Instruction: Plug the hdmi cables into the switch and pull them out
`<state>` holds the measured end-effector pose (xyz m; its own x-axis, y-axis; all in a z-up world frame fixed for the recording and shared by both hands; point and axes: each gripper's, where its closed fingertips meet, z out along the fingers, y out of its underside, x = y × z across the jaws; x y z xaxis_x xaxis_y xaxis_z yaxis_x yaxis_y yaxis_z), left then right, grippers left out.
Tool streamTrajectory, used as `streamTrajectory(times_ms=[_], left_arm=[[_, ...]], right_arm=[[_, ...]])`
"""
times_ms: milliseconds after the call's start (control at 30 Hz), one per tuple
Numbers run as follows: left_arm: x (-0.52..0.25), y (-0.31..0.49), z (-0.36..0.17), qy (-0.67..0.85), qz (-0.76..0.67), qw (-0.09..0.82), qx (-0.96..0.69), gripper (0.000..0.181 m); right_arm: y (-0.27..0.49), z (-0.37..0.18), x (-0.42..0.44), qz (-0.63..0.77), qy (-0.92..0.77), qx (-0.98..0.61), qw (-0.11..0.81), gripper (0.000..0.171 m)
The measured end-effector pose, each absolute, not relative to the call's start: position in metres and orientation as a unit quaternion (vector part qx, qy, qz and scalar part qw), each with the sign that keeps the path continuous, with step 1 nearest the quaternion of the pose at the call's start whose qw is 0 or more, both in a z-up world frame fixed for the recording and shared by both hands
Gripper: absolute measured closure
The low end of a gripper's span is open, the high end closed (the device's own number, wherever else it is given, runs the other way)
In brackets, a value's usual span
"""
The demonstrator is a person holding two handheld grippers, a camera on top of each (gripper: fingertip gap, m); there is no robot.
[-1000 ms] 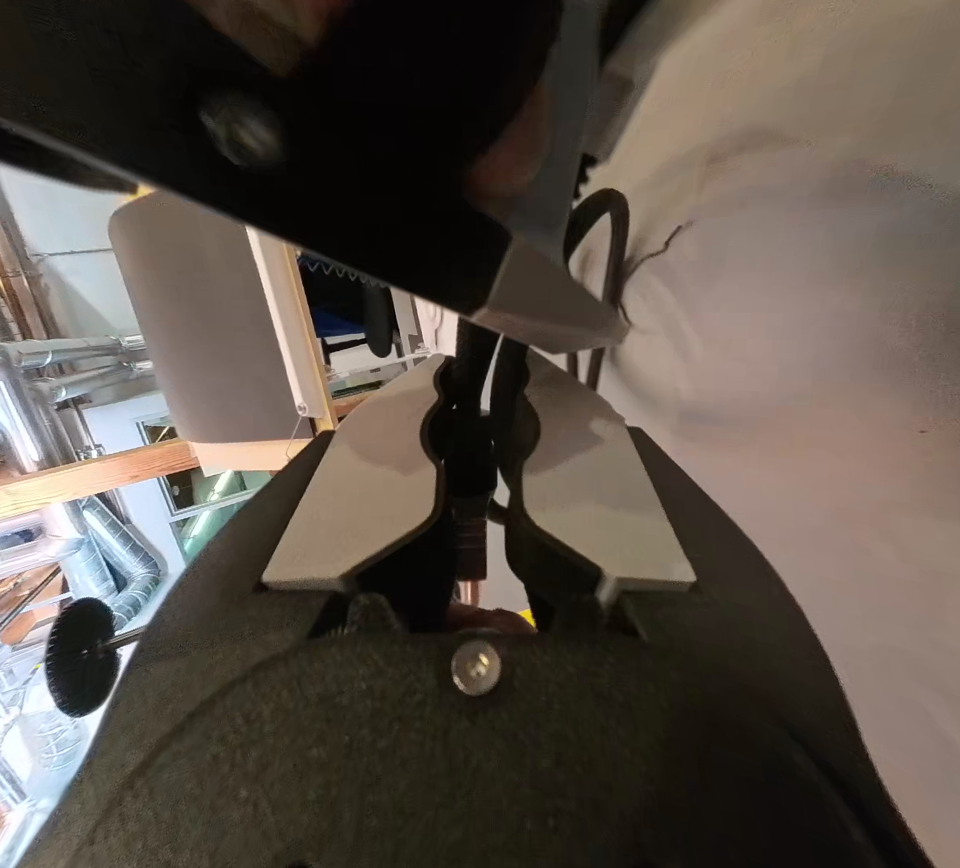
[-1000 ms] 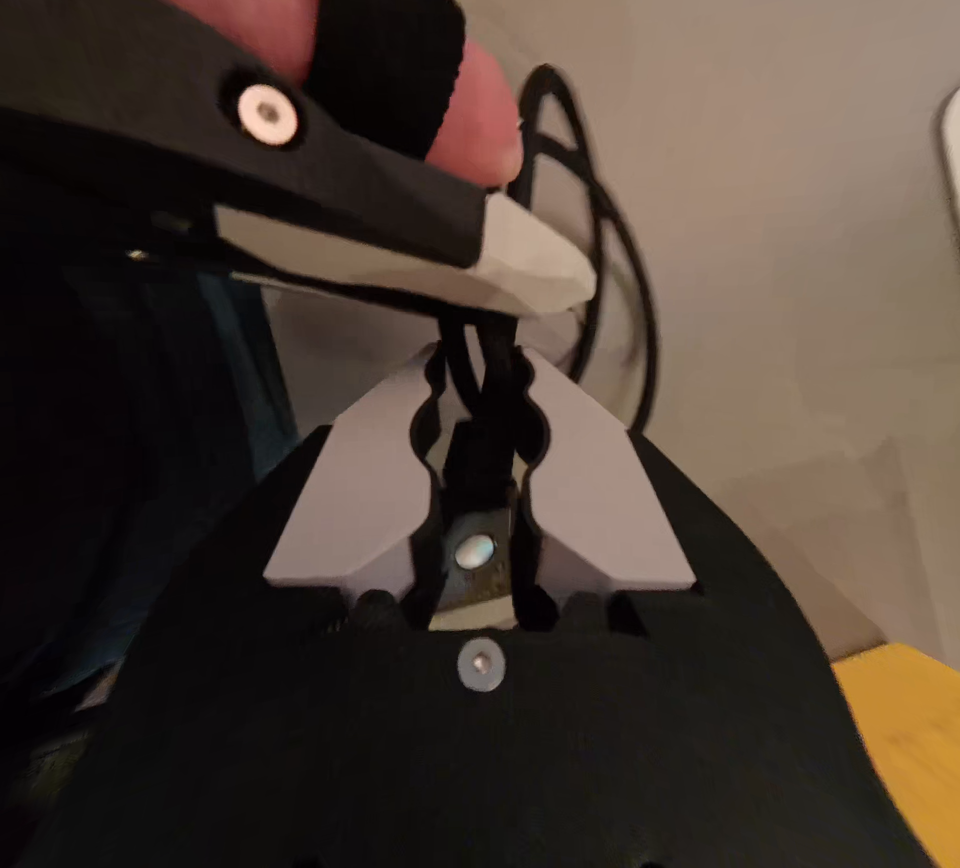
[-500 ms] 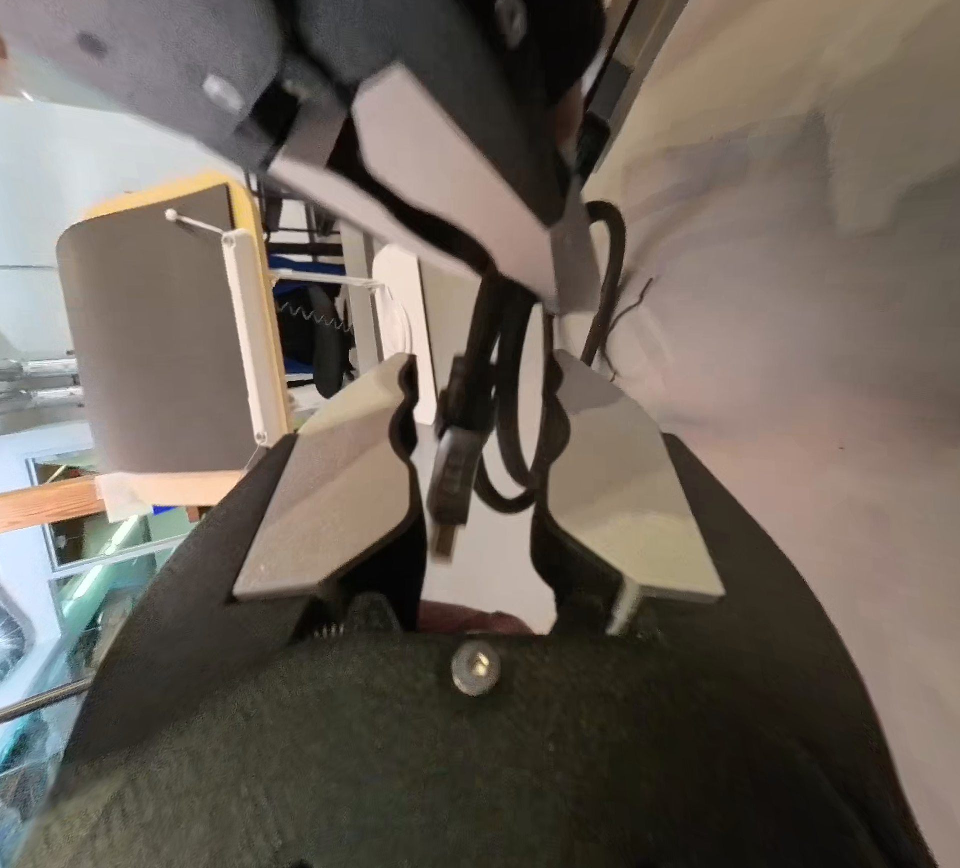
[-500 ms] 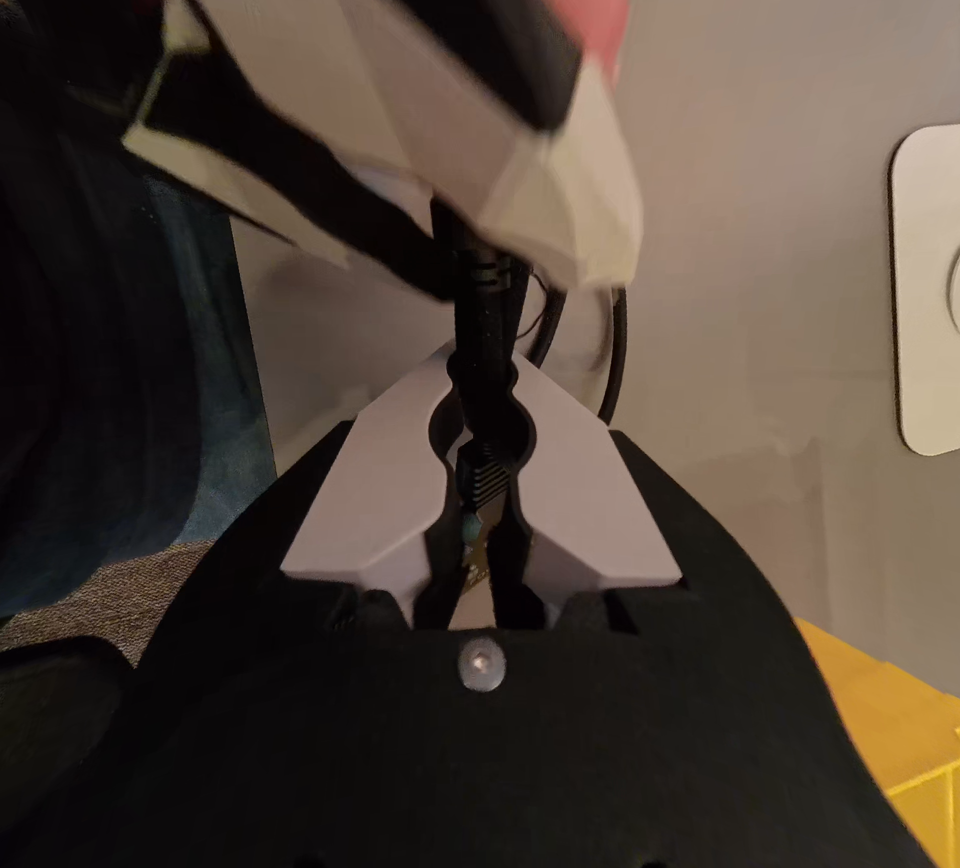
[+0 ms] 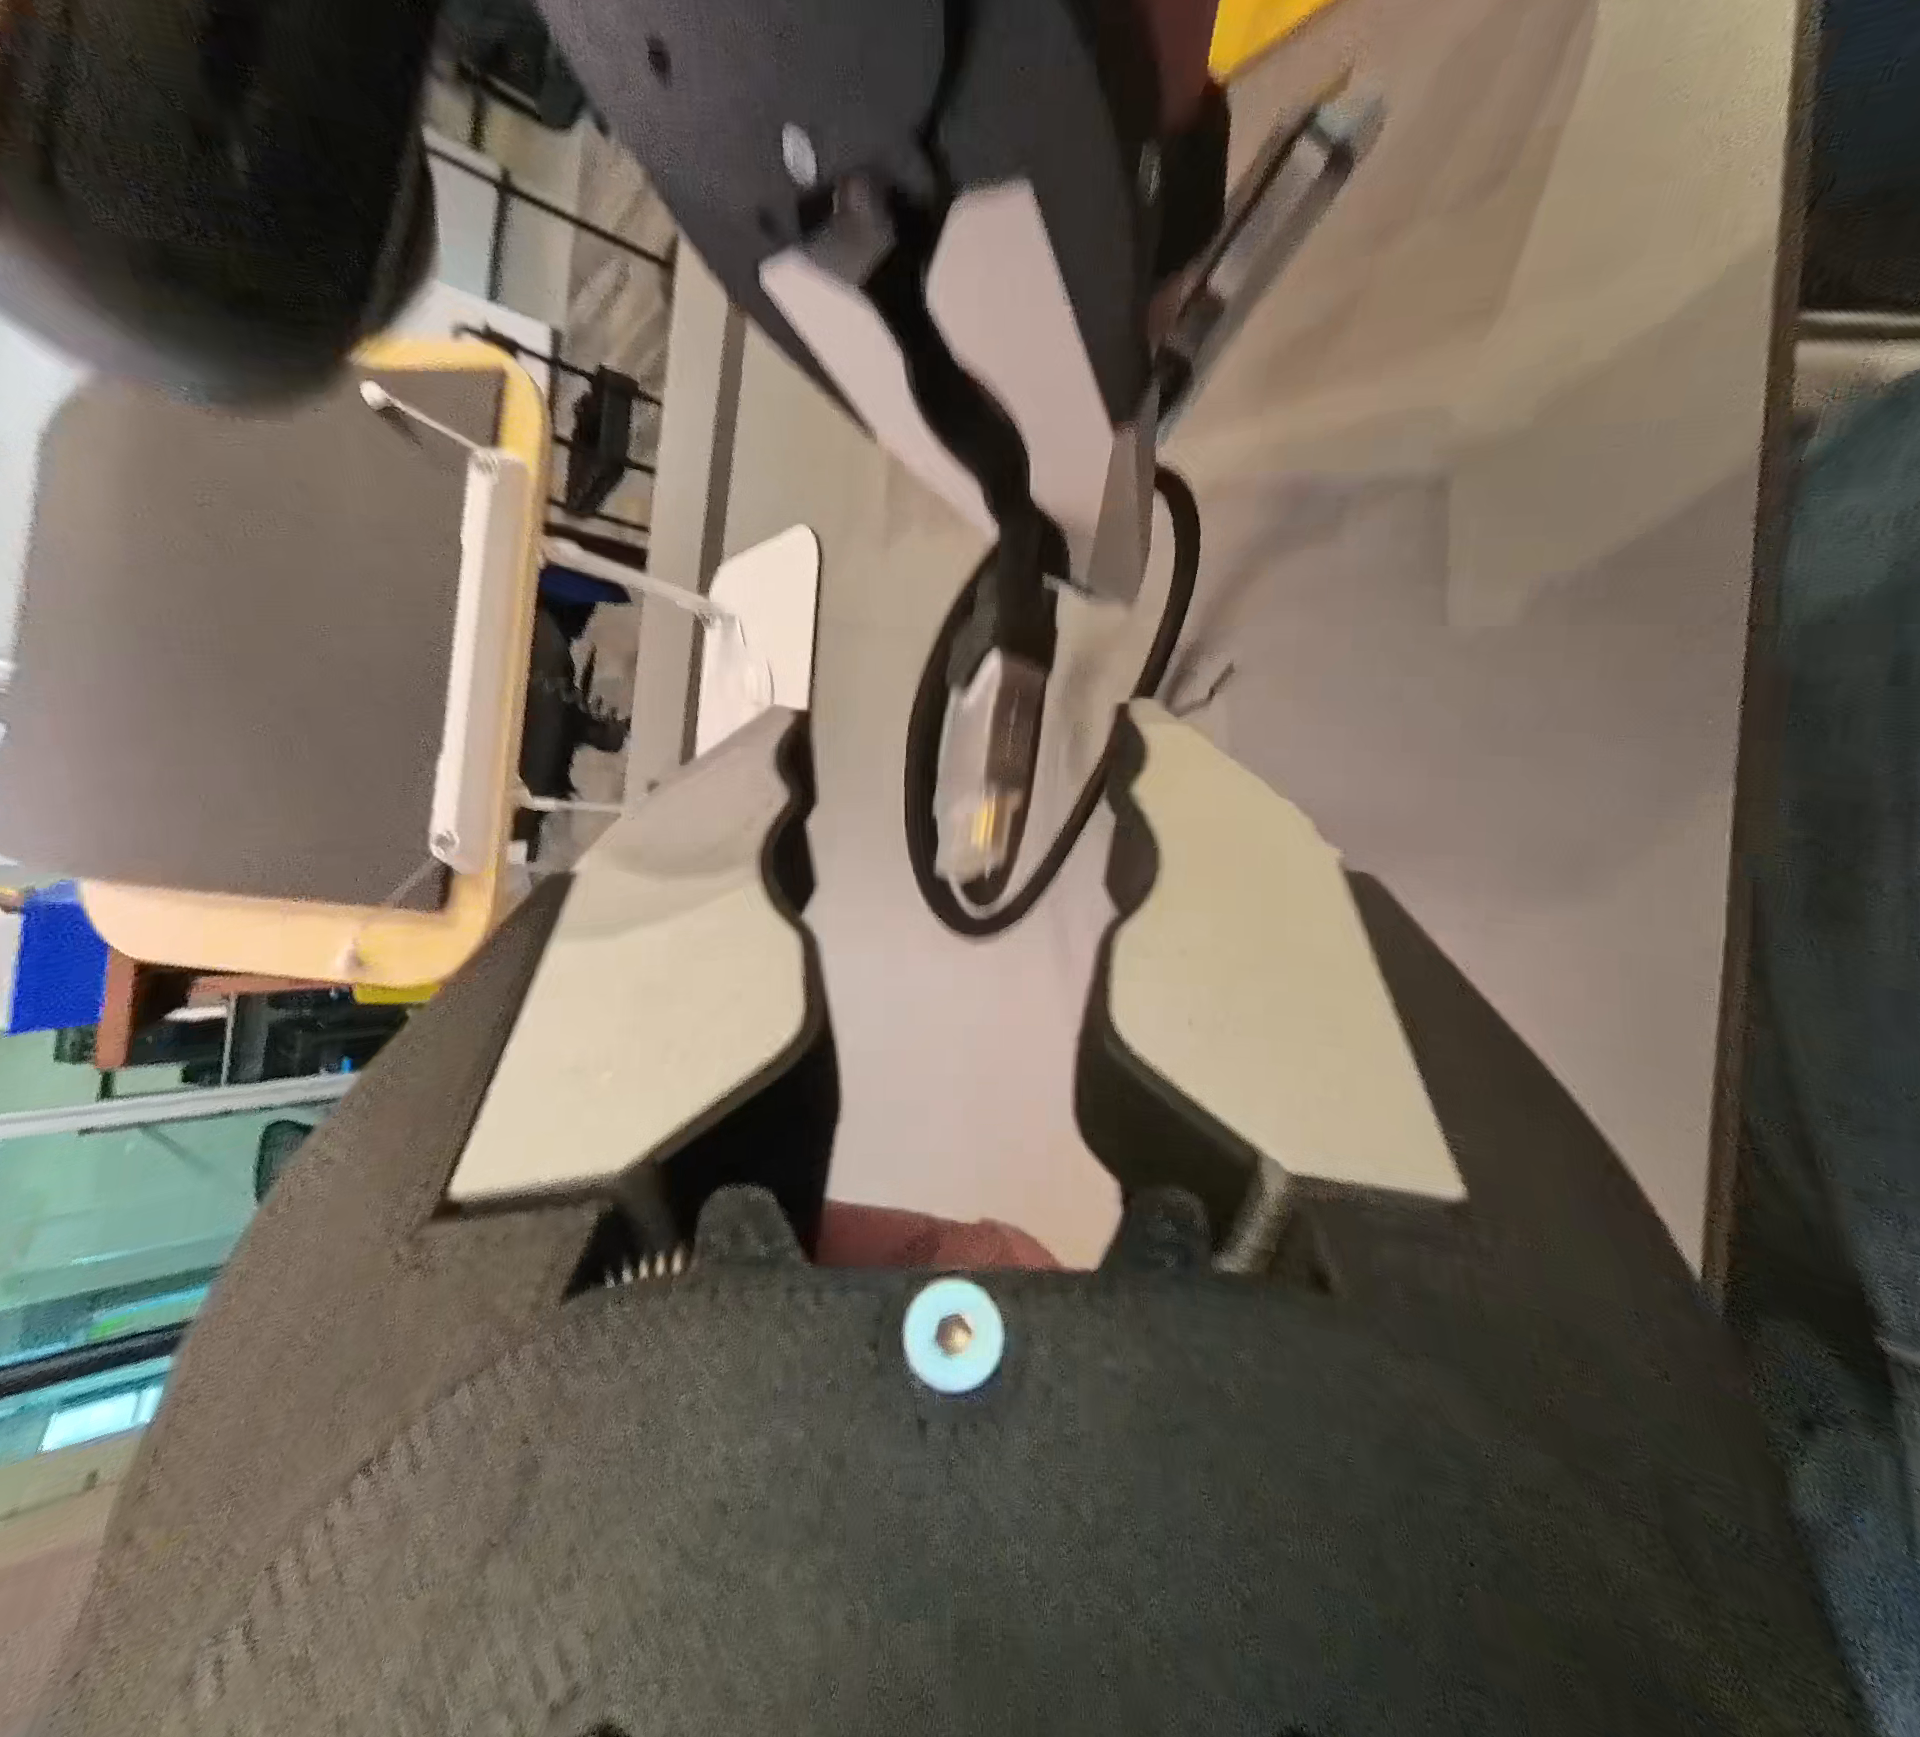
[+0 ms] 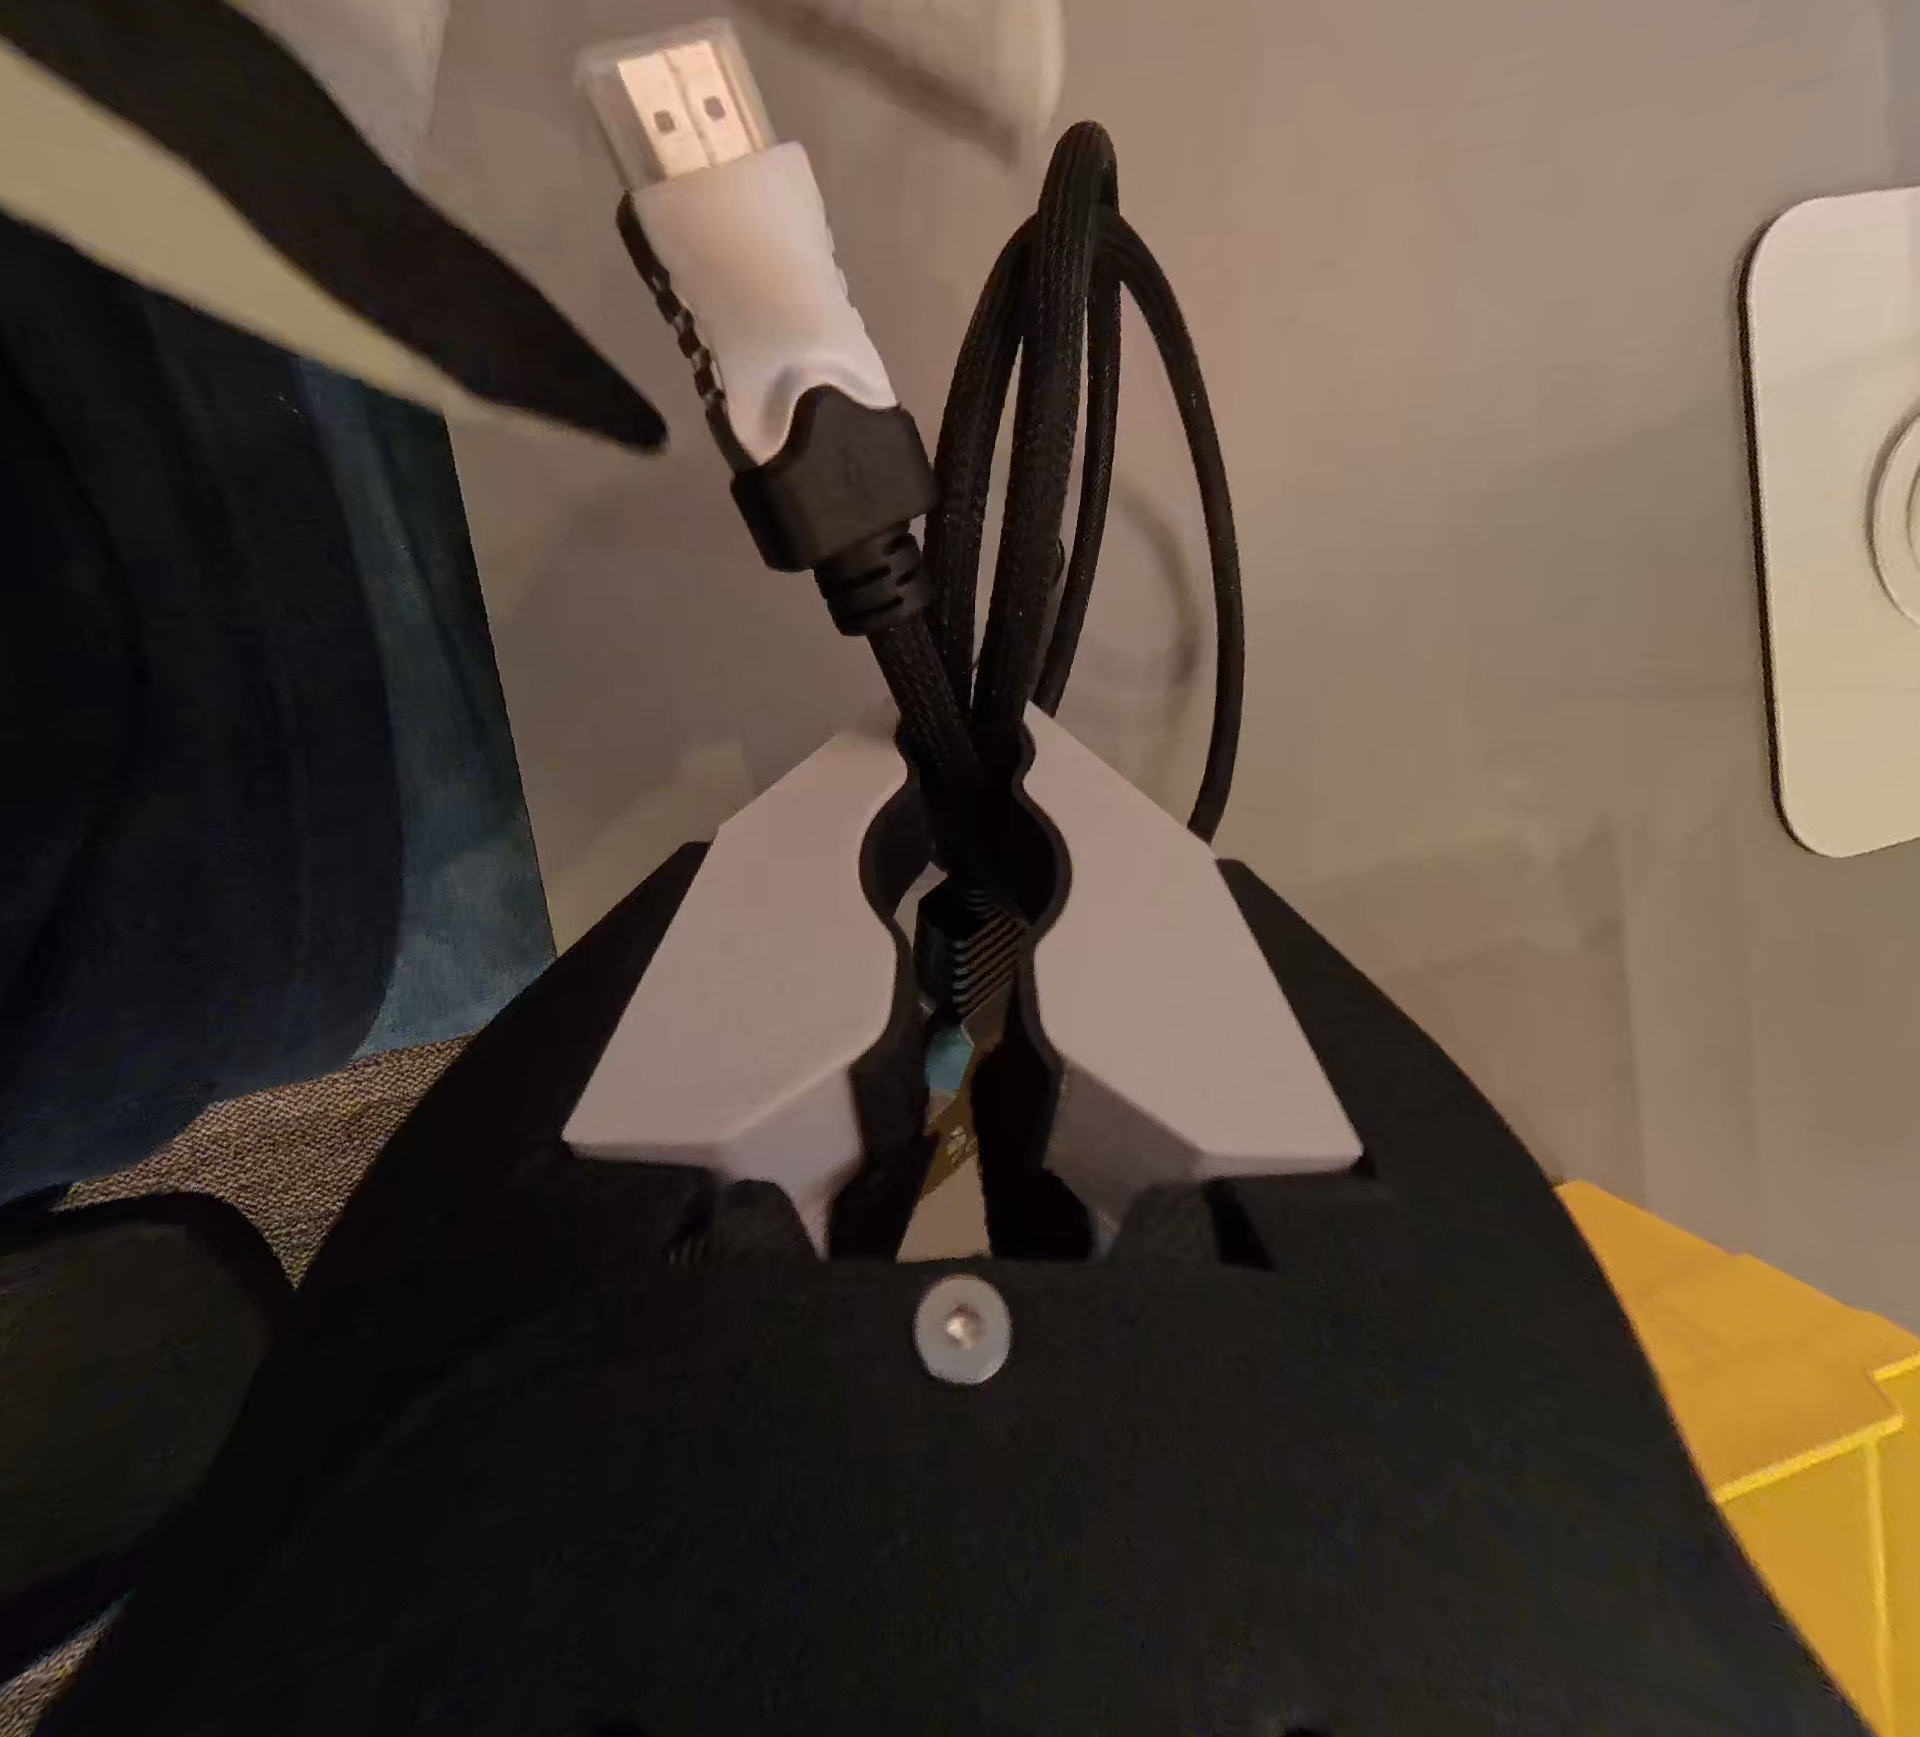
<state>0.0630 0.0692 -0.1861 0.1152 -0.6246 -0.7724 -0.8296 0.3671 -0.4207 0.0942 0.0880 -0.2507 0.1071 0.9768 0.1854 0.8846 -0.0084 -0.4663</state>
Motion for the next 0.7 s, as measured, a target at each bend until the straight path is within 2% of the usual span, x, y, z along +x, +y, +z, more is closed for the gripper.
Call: streamTrajectory(times_ms=[67, 100, 233, 467, 700], left_arm=[[0.070, 0.071, -0.187, 0.661, 0.122, 0.505, -0.541, 0.156], [0.072, 0.074, -0.188, 0.663, 0.136, 0.508, -0.533, 0.163], [0.073, 0.075, -0.184, 0.665, 0.142, 0.530, -0.507, 0.164], [0.060, 0.078, -0.171, 0.667, 0.129, 0.517, -0.520, 0.165], [0.039, 0.086, -0.162, 0.658, 0.050, 0.501, -0.561, 0.166]], right_arm=[[0.086, -0.248, 0.090, 0.098, -0.663, -0.700, 0.245, 0.165], [0.086, -0.247, 0.090, 0.096, -0.664, -0.700, 0.246, 0.166], [0.085, -0.239, 0.091, 0.106, -0.667, -0.692, 0.254, 0.165], [0.080, -0.225, 0.096, 0.168, -0.660, -0.683, 0.265, 0.164], [0.070, -0.207, 0.100, 0.253, -0.646, -0.671, 0.262, 0.164]])
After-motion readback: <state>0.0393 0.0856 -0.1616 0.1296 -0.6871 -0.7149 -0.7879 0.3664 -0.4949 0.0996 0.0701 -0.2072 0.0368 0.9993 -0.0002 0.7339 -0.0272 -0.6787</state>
